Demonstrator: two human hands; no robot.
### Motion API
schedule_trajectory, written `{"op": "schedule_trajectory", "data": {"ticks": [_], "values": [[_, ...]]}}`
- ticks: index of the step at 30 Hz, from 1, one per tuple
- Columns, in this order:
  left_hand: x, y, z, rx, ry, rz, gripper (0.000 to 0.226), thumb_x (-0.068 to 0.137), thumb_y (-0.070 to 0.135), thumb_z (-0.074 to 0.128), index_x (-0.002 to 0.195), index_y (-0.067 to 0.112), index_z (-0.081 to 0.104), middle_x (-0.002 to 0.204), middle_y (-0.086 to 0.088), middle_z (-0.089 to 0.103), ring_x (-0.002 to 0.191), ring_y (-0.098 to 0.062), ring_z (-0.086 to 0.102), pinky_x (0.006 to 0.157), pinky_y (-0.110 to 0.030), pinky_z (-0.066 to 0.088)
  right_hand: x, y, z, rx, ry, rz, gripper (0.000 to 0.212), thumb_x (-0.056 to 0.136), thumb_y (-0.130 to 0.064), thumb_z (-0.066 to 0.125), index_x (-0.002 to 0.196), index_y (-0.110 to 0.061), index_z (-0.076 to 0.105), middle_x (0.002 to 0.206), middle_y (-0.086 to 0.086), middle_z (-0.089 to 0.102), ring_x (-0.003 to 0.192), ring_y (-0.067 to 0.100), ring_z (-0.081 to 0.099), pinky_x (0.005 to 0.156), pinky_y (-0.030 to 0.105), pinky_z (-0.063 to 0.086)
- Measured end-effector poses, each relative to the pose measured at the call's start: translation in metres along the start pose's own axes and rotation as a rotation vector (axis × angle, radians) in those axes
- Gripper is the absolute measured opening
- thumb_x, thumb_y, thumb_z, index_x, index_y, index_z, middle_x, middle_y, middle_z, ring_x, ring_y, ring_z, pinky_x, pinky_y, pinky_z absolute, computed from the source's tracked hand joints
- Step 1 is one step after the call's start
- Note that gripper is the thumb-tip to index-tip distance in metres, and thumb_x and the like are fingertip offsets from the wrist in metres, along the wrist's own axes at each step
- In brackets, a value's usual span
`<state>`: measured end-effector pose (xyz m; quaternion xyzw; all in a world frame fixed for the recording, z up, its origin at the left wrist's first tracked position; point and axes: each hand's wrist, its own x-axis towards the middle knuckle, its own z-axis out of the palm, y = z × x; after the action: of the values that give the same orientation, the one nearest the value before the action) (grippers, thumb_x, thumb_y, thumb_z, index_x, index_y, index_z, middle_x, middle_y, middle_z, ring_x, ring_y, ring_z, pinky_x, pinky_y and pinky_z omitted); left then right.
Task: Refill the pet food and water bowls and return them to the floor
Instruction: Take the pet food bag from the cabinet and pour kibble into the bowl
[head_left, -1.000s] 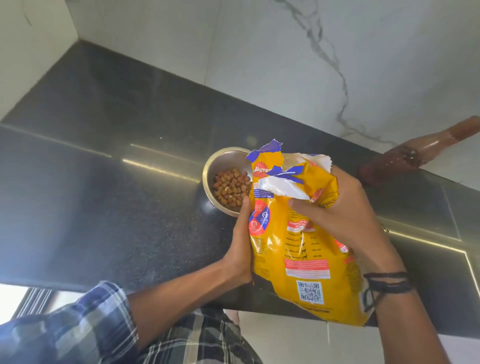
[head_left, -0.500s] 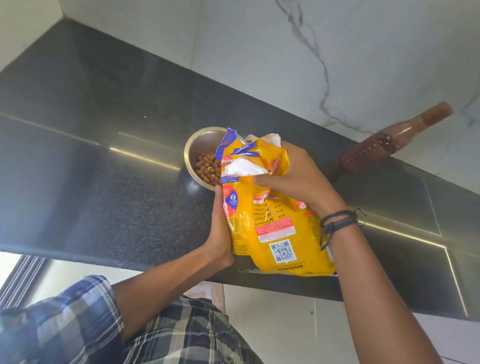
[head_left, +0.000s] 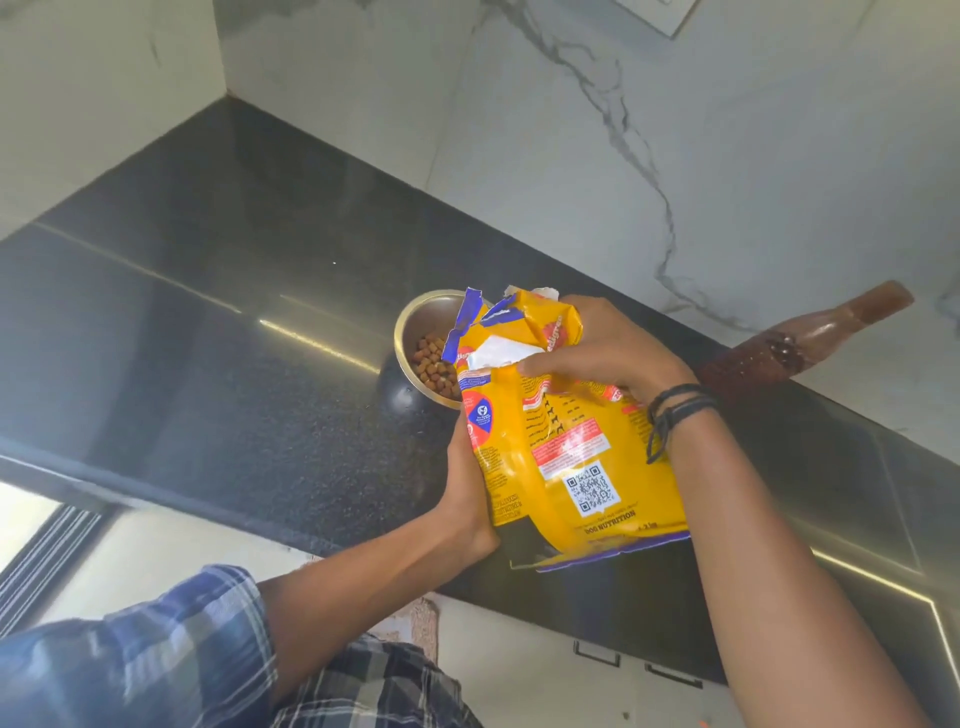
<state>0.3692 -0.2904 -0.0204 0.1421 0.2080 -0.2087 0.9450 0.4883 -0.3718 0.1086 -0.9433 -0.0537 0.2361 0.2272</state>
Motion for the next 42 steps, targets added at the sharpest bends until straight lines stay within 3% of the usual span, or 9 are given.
{"op": "schedule_trajectory", "data": {"ticks": [10, 13, 17, 23, 30, 32, 36, 40, 42], "values": [[0.010, -0.002, 0.003, -0.038, 0.033, -0.082, 0.064, 0.090, 0.069, 0.044, 0.096, 0.017, 0.080, 0.112, -0.015, 0.074, 0.095, -0.033, 0.073, 0.097, -0.051, 0.050, 0.005, -0.017, -0.013, -0.102, -0.056, -0.083, 0.050, 0.076, -0.035, 0.085, 0.121, -0.025, 0.067, 0.111, -0.001, 0.073, 0.095, 0.017, 0.070, 0.088, 0.038, 0.056], [0.012, -0.002, 0.002, -0.049, 0.054, -0.109, 0.058, 0.090, 0.065, 0.048, 0.092, 0.016, 0.080, 0.108, -0.016, 0.075, 0.091, -0.032, 0.074, 0.092, -0.048, 0.053, 0.009, -0.017, -0.013, -0.111, -0.068, -0.076, 0.051, 0.074, -0.039, 0.086, 0.120, -0.027, 0.068, 0.109, -0.002, 0.073, 0.089, 0.012, 0.069, 0.081, 0.035, 0.055], [0.013, -0.002, 0.003, -0.075, 0.045, -0.108, 0.060, 0.089, 0.065, 0.048, 0.082, 0.017, 0.083, 0.101, -0.014, 0.077, 0.084, -0.030, 0.075, 0.086, -0.044, 0.055, 0.014, -0.019, -0.015, -0.128, -0.087, -0.084, 0.052, 0.073, -0.040, 0.086, 0.120, -0.027, 0.068, 0.107, -0.002, 0.073, 0.091, 0.015, 0.070, 0.086, 0.039, 0.057], [0.010, -0.004, 0.016, -0.147, -0.028, -0.107, 0.068, 0.082, 0.074, 0.047, 0.102, 0.017, 0.080, 0.117, -0.014, 0.072, 0.104, -0.034, 0.070, 0.104, -0.052, 0.046, 0.017, -0.026, -0.021, -0.191, -0.150, -0.148, 0.044, 0.076, -0.038, 0.084, 0.116, -0.027, 0.068, 0.105, -0.004, 0.074, 0.087, 0.011, 0.070, 0.075, 0.030, 0.055], [0.007, -0.005, 0.031, -0.219, -0.100, -0.099, 0.079, 0.080, 0.082, 0.042, 0.107, 0.018, 0.079, 0.121, -0.015, 0.071, 0.101, -0.035, 0.072, 0.096, -0.051, 0.048, 0.022, -0.032, -0.032, -0.274, -0.183, -0.177, 0.038, 0.076, -0.035, 0.085, 0.109, -0.027, 0.068, 0.105, -0.001, 0.074, 0.090, 0.018, 0.071, 0.083, 0.037, 0.057], [0.008, -0.005, 0.033, -0.226, -0.070, -0.111, 0.078, 0.081, 0.082, 0.041, 0.101, 0.017, 0.081, 0.114, -0.015, 0.073, 0.094, -0.034, 0.074, 0.087, -0.049, 0.052, 0.022, -0.034, -0.033, -0.290, -0.190, -0.188, 0.035, 0.077, -0.033, 0.084, 0.107, -0.027, 0.066, 0.105, 0.000, 0.073, 0.089, 0.017, 0.069, 0.078, 0.032, 0.055], [0.013, -0.006, 0.031, -0.220, 0.015, -0.126, 0.070, 0.085, 0.075, 0.046, 0.111, 0.017, 0.076, 0.116, -0.017, 0.072, 0.099, -0.035, 0.072, 0.092, -0.050, 0.050, 0.023, -0.036, -0.034, -0.328, -0.201, -0.181, 0.034, 0.078, -0.031, 0.083, 0.107, -0.022, 0.067, 0.099, 0.000, 0.071, 0.083, 0.012, 0.067, 0.070, 0.027, 0.051], [0.015, -0.010, 0.028, -0.231, 0.034, -0.118, 0.063, 0.091, 0.067, 0.045, 0.092, 0.015, 0.081, 0.099, -0.017, 0.076, 0.078, -0.034, 0.076, 0.079, -0.047, 0.052, 0.024, -0.032, -0.033, -0.298, -0.184, -0.165, 0.029, 0.075, -0.034, 0.085, 0.097, -0.026, 0.068, 0.093, -0.002, 0.073, 0.082, 0.015, 0.070, 0.068, 0.027, 0.052], [0.013, -0.011, 0.029, -0.225, 0.070, -0.115, 0.058, 0.093, 0.064, 0.047, 0.100, 0.015, 0.077, 0.101, -0.017, 0.076, 0.082, -0.034, 0.075, 0.082, -0.048, 0.053, 0.025, -0.030, -0.033, -0.279, -0.175, -0.140, 0.033, 0.074, -0.037, 0.086, 0.099, -0.025, 0.069, 0.091, -0.004, 0.074, 0.079, 0.014, 0.071, 0.066, 0.026, 0.053]]}}
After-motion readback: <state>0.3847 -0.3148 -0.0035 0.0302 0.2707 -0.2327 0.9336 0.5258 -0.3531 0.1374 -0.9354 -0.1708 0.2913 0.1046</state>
